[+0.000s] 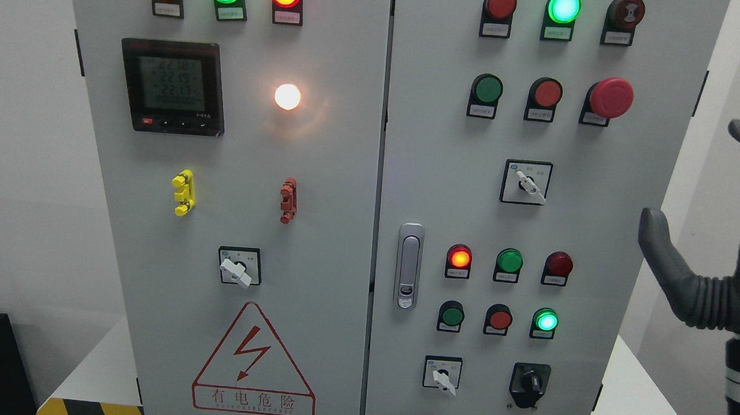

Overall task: Rotate and turn off gray switch
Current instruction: 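Raise the right hand up beside the cabinet door, then move the right hand toward the upper gray rotary switch, shaping fingers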

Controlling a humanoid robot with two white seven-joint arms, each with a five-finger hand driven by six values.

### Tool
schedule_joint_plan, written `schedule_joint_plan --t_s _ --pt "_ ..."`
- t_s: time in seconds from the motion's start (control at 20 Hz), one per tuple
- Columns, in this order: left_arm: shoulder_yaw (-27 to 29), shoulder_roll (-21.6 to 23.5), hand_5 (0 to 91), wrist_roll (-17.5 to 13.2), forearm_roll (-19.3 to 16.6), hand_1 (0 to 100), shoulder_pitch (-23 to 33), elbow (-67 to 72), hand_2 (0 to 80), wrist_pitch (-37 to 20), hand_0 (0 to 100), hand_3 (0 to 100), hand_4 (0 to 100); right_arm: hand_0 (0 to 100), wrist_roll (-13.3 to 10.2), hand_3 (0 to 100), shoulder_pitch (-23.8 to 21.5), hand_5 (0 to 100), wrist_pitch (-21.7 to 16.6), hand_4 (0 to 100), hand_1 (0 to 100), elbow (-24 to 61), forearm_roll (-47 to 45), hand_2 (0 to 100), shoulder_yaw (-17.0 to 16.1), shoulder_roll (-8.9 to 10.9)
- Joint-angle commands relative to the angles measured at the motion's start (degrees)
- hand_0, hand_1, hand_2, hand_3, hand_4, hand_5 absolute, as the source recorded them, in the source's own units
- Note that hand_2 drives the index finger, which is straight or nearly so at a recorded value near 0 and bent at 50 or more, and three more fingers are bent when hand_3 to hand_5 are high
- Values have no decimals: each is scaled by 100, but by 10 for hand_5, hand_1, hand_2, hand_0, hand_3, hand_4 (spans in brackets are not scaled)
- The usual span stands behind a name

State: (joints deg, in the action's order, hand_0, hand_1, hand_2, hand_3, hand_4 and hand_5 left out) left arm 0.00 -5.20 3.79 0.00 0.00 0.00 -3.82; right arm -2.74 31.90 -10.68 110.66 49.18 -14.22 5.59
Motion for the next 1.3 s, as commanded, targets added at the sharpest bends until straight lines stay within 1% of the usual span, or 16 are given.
schedule_joint_plan --t_s 0.0,0.05,0.2,0.25,0.4,0.45,0.55,0.65,0.7,0.85,1.0,1.15,1.25 --pt "44 1 0 -1 114 389 -53 -149 0 4 120 0 0 276 -7 583 -17 823 22 666 395 -80 -137 30 34 -172" --pt "44 -7 0 -1 114 389 -53 -149 0 4 120 0 0 272 -7 628 -26 853 31 703 393 -80 -137 46 34 -181" --pt "53 1 0 -1 114 389 -53 -149 0 4 120 0 0 257 1 663 -96 898 49 739 392 -80 -137 79 51 -330" --pt "44 1 0 -1 114 389 -53 -149 0 4 120 0 0 244 1 686 -114 946 49 763 393 -80 -137 101 60 -356" --pt "44 1 0 -1 114 389 -53 -149 0 4 120 0 0 200 19 725 -298 985 57 802 403 -89 -137 140 95 -418" --pt "44 1 0 -1 114 389 -53 -149 0 4 120 0 0 185 19 743 -350 986 101 805 411 -97 -137 154 156 -427" --pt "44 1 0 -1 106 389 -53 -149 0 4 120 0 0 164 19 755 -447 989 329 794 424 -98 -181 187 314 -453" --pt "44 1 0 -1 114 389 -53 -149 0 4 120 0 0 156 37 758 -509 992 418 793 436 -106 -295 207 455 -549" --pt "44 1 0 -1 106 389 -53 -149 0 4 120 0 0 147 45 758 -544 992 426 793 452 -106 -313 231 482 -628" --pt "44 -7 0 -1 114 389 -53 -149 0 4 120 0 0 133 63 759 -553 993 505 793 488 -115 -322 262 561 -708" --pt "44 1 0 -1 114 389 -53 -149 0 4 120 0 0 131 63 759 -518 993 733 793 508 -133 -322 288 666 -813" --pt "44 1 0 -1 114 389 -53 -149 0 4 120 0 0 126 63 768 -474 993 1119 795 512 -211 -330 335 754 -893" --pt "53 1 0 -1 114 389 -53 -149 0 4 120 0 0 117 54 774 -378 992 1182 800 513 -325 -331 359 754 -954"
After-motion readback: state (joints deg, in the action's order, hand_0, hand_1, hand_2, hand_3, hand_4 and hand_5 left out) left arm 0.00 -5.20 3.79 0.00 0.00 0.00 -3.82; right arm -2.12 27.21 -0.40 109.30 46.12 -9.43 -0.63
